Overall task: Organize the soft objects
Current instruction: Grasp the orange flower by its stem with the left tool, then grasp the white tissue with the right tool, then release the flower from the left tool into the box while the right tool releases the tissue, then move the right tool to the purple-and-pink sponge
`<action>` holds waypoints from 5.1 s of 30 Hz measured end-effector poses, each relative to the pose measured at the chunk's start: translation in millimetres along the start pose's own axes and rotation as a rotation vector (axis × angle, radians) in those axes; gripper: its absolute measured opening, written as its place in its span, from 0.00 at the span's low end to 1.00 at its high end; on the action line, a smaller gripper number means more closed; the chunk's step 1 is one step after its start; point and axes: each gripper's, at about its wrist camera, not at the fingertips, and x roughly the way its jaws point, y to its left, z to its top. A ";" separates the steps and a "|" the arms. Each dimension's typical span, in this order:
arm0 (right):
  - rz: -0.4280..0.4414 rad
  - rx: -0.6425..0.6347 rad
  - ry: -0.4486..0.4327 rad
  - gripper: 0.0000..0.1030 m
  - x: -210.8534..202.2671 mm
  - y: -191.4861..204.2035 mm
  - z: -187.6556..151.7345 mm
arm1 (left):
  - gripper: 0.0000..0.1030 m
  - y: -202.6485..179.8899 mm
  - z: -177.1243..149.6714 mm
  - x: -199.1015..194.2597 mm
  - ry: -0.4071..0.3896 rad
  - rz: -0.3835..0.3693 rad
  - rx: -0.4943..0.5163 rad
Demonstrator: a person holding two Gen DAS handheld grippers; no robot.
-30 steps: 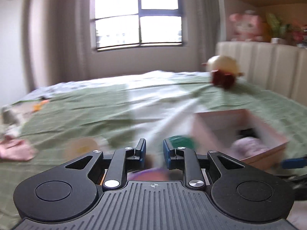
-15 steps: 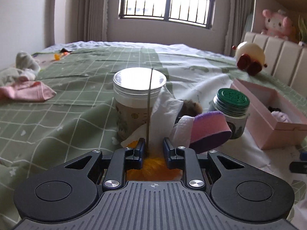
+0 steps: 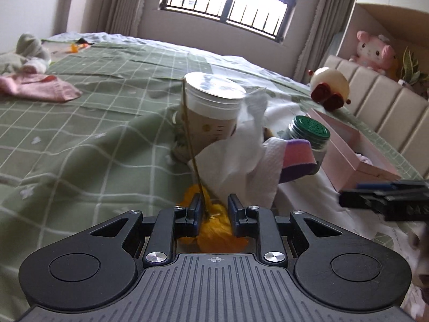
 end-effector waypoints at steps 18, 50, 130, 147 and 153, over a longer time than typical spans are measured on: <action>0.052 -0.160 -0.077 0.58 15.3 39.8 35.1 | 0.21 50.1 -3.1 -24.7 -0.033 -0.124 -0.187; -0.110 -0.174 -0.291 0.02 -142.2 -53.6 214.9 | 0.18 -121.2 218.8 -2.2 -0.206 -0.236 0.147; -0.002 0.005 -0.065 0.64 -36.3 -66.3 -45.0 | 0.26 11.1 36.2 41.2 0.033 -0.037 -0.201; 0.092 -0.170 0.034 0.76 61.0 -8.5 11.9 | 0.26 4.5 2.3 15.4 0.108 -0.190 0.048; 0.057 -0.123 0.035 0.18 20.6 -27.0 -14.3 | 0.26 15.3 14.3 15.6 0.019 -0.180 -0.092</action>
